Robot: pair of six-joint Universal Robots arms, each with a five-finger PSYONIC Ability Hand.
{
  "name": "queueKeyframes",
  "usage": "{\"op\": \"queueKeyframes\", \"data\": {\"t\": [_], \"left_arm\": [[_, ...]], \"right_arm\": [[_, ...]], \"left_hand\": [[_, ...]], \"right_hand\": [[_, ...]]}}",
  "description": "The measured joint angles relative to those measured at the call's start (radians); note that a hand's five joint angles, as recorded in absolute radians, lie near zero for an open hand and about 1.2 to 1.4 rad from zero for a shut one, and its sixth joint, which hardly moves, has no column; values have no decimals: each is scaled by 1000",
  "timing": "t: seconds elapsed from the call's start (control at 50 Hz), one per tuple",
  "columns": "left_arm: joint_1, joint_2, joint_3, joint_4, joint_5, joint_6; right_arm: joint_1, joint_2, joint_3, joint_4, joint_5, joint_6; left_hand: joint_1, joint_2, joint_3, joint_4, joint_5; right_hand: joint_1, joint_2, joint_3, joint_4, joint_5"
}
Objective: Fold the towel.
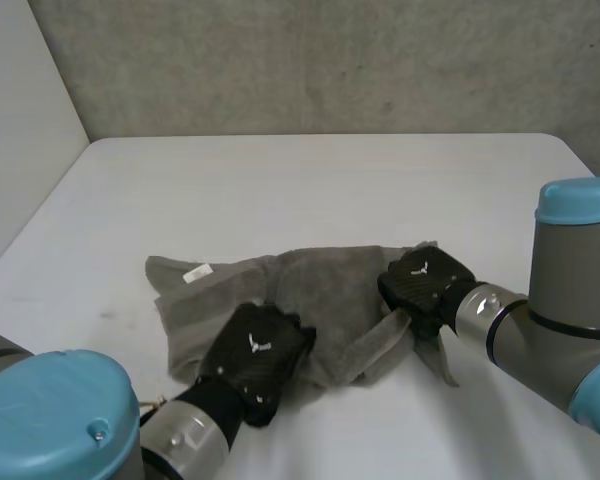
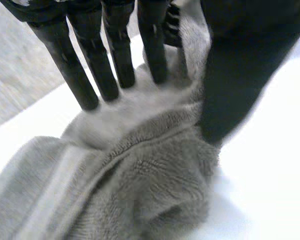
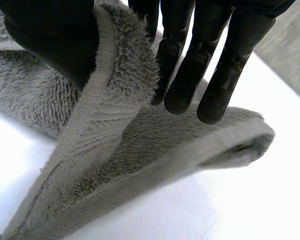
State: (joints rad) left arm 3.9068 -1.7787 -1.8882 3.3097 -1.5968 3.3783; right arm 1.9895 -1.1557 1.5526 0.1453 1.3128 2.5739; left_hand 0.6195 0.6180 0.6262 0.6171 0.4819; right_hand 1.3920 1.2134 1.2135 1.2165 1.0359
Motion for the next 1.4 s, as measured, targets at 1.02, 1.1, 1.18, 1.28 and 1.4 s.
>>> {"op": "queueKeyframes", "data": {"t": [1.02, 1.1, 1.18, 1.28, 1.4], "left_arm": [[355, -62, -61, -27, 189, 33], [356, -85, -58, 0, 190, 33], [361, -106, -48, 37, 188, 37], [371, -121, -7, 101, 183, 45], [386, -111, 159, 192, 180, 112]], "right_arm": [[-142, -70, 253, -173, -32, 12], [-141, -71, 252, -176, -32, 12], [-141, -71, 247, -181, -32, 12], [-140, -72, 216, -198, -31, 12], [-134, -75, 115, -272, -25, 19]], "left_hand": [[24, 25, 10, 20, -26], [157, 151, 143, 152, 108], [471, 475, 465, 475, 429], [540, 571, 559, 569, 511], [554, 589, 577, 588, 529]], "right_hand": [[1, 1, 0, 0, 1], [1, 1, 0, 1, 1], [1, 1, 0, 1, 1], [1, 1, 0, 1, 1], [1, 1, 0, 1, 1]]}}
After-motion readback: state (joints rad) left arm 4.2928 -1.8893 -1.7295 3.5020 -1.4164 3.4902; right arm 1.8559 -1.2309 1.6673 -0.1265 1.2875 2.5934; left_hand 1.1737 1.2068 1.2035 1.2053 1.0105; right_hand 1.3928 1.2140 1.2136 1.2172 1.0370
